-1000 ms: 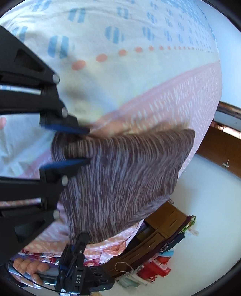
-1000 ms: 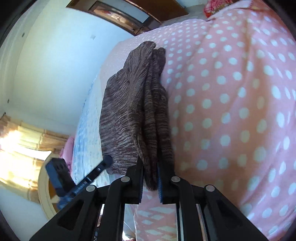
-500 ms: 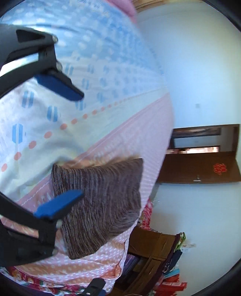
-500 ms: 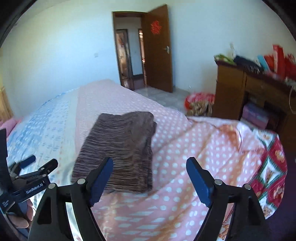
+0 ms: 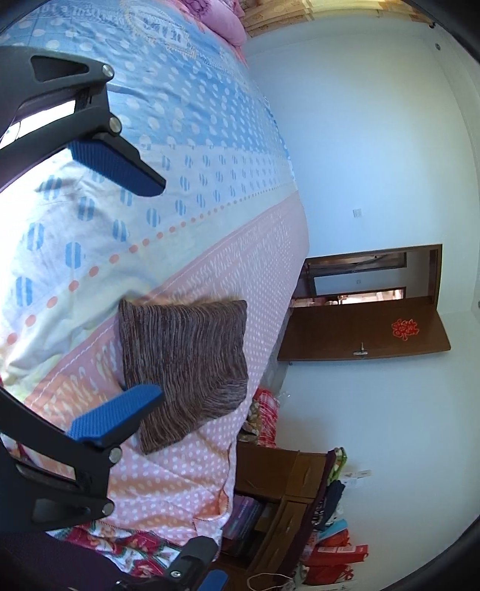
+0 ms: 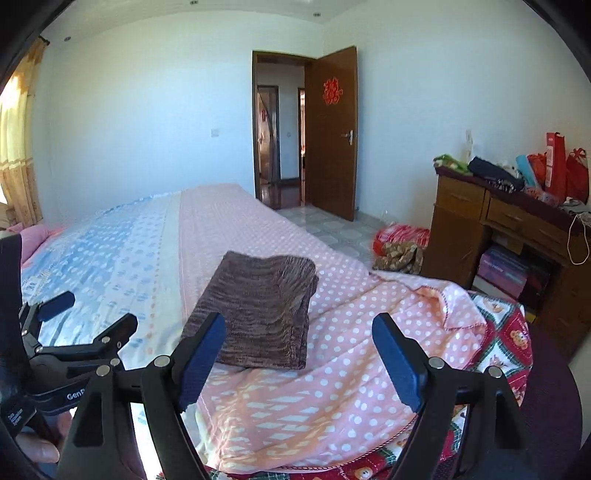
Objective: Fold small clothes
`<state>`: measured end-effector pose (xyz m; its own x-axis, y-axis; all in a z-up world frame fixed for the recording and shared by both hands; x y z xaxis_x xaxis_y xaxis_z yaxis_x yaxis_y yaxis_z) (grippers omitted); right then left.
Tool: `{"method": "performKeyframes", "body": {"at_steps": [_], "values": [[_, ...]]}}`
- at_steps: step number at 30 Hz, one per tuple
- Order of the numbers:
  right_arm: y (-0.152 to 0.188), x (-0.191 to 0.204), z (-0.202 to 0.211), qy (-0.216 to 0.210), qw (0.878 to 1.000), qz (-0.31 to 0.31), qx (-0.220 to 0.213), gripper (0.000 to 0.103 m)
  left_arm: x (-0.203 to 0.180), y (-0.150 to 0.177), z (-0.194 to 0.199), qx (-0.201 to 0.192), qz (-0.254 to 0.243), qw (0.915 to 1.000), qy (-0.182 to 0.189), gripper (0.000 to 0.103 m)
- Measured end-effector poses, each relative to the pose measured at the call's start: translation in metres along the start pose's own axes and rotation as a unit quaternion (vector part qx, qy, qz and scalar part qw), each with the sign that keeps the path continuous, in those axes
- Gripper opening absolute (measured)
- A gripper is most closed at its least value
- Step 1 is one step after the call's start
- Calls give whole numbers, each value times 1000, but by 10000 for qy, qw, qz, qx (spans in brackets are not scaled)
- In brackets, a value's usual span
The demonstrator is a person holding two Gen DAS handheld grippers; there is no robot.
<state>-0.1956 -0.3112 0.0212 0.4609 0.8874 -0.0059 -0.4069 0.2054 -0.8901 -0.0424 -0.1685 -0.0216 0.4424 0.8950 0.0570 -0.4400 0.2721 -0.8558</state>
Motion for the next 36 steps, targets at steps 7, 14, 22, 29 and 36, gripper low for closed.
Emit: {"method": "performKeyframes", "body": {"at_steps": [7,14,22,29,36], "values": [[-7,-1,32,-34,9995,-119,-274,83,7,-8,41,-380,100,9989,-270,103],[-13,0,51,-29,9984,-90,-559,87,-4,-14,59,-533,-69,9983,-215,103],[-11,0,50,-60,9983,-82,-572,88,-15,-11,57,-468,-167,9985,-227,103],[-8,-12,44,-52,9983,-346,-471,88,-17,-9,56,-466,-258,9982,-282,103],[-8,-10,45,-60,9982,-316,-500,88,-14,-9,56,-427,-193,9985,-292,103]]}}
Point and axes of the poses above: each gripper's, at about its wrist camera, not at the fingertips, and z roughly against the way its jaws point, x to its left, y to its underside, the point moved 9 cm from there along -z, roughly the way its jaws point, and after that the axes turned 2 degrees about -y, right-handed, at the moved point
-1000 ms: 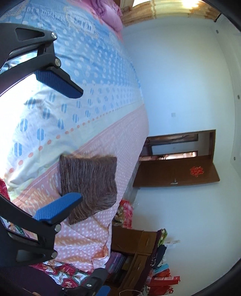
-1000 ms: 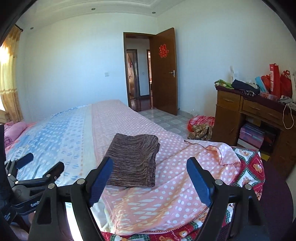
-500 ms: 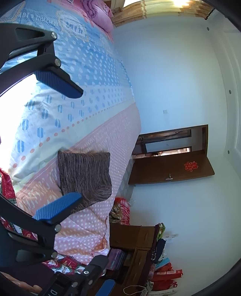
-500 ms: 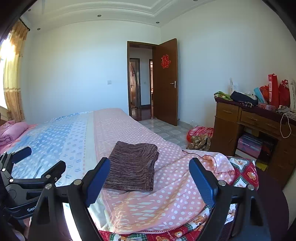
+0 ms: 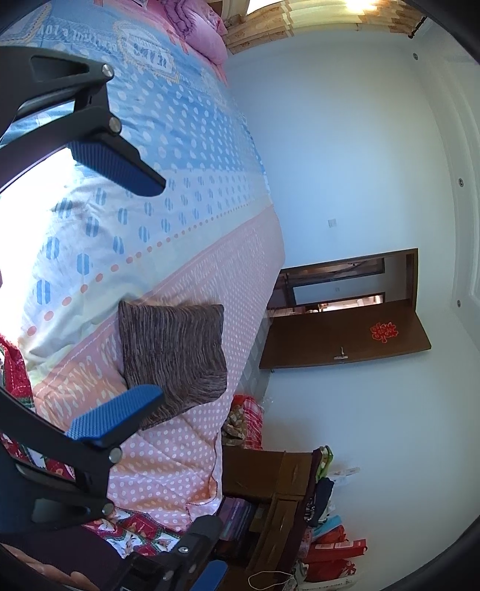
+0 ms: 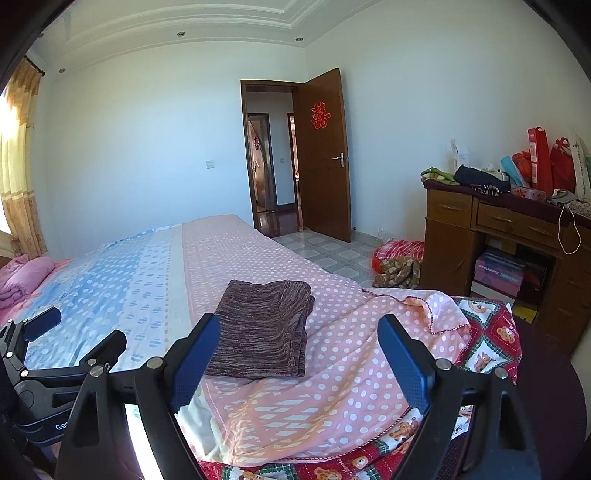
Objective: Fold small clothes
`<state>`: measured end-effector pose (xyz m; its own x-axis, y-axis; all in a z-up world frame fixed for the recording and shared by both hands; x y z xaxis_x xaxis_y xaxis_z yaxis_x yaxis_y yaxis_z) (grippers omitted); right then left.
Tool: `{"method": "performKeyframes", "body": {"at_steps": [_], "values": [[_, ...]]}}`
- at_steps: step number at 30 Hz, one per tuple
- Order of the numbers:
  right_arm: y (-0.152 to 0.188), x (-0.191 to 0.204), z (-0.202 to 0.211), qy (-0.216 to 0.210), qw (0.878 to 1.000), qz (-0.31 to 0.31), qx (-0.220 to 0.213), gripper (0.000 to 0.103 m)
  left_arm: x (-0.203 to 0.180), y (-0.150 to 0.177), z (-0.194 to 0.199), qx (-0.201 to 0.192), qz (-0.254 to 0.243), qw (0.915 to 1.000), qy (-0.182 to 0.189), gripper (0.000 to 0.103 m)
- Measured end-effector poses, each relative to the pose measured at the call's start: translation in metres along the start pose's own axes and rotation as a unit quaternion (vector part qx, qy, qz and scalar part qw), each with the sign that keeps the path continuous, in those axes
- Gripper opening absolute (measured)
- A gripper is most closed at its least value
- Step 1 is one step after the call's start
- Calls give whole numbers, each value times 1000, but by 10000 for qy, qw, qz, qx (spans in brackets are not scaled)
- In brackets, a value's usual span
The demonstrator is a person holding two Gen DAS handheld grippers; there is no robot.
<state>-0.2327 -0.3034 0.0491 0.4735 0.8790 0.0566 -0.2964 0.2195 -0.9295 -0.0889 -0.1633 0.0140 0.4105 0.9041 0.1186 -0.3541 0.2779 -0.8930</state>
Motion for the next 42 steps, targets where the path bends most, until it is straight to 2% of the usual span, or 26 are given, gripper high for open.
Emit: {"method": "performKeyframes", "body": {"at_steps": [36,42], "values": [[-1,-1,1,45,10000,41,-27,88,9,-2,-2,28,-25,10000,-73,103],[0,-1,2,48,10000,50,-37,88,10,-1,-3,5,25,10000,27,103]]}}
Point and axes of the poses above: each gripper's, at about its wrist camera, not at the fingertips, and z roughly against the way its jaws point, x to its left, y to its underside, the point moved 9 cm from there along -z, roughly the way its jaws point, and after that the axes turned 2 degrees about -y, right-handed, at the moved point
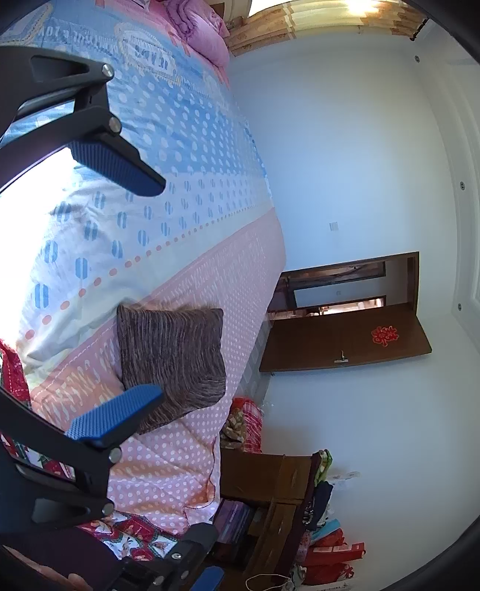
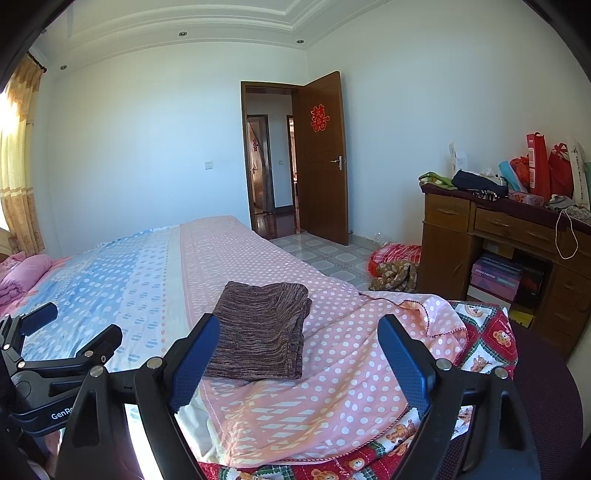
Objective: Fold small clothes
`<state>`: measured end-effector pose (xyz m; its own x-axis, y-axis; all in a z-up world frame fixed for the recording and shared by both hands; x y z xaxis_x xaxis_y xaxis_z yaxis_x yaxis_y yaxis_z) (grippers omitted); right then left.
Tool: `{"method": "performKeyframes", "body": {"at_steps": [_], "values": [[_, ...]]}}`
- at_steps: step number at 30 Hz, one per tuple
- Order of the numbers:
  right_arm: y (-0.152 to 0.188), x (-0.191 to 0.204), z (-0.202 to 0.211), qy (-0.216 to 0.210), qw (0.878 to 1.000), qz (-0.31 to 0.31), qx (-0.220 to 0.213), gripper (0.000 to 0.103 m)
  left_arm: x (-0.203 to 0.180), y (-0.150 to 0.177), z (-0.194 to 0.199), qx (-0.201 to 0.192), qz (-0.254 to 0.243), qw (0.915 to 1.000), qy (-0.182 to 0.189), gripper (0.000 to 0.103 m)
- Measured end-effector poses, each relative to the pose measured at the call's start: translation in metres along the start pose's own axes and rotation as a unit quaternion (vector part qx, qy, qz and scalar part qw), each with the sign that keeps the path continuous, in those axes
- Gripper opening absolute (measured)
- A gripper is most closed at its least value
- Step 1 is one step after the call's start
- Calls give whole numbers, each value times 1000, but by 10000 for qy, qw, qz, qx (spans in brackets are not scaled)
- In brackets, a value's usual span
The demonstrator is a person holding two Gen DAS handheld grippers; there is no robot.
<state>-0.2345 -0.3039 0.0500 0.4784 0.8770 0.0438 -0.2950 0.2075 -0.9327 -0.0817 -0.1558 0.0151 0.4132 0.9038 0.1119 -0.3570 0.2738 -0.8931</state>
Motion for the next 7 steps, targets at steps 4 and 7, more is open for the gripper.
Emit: {"method": "performKeyframes", "body": {"at_steps": [4,7], "values": [[1,1,0,12,10000,11,21,88,-1,-1,1,-62,4,10000,37,103],[1,0,-2,27,10000,-6,46,88,1,-1,0,-29,45,10000,53,103]]}}
Point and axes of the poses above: each gripper's, at about its wrist camera, not at the fingertips, and z roughly against the way its jaws point, x to its left, y to its underside, the point moved 9 cm from there along -z, roughly the way its jaws point, and after that the axes turned 2 degrees about -y, right-handed, at the moved point
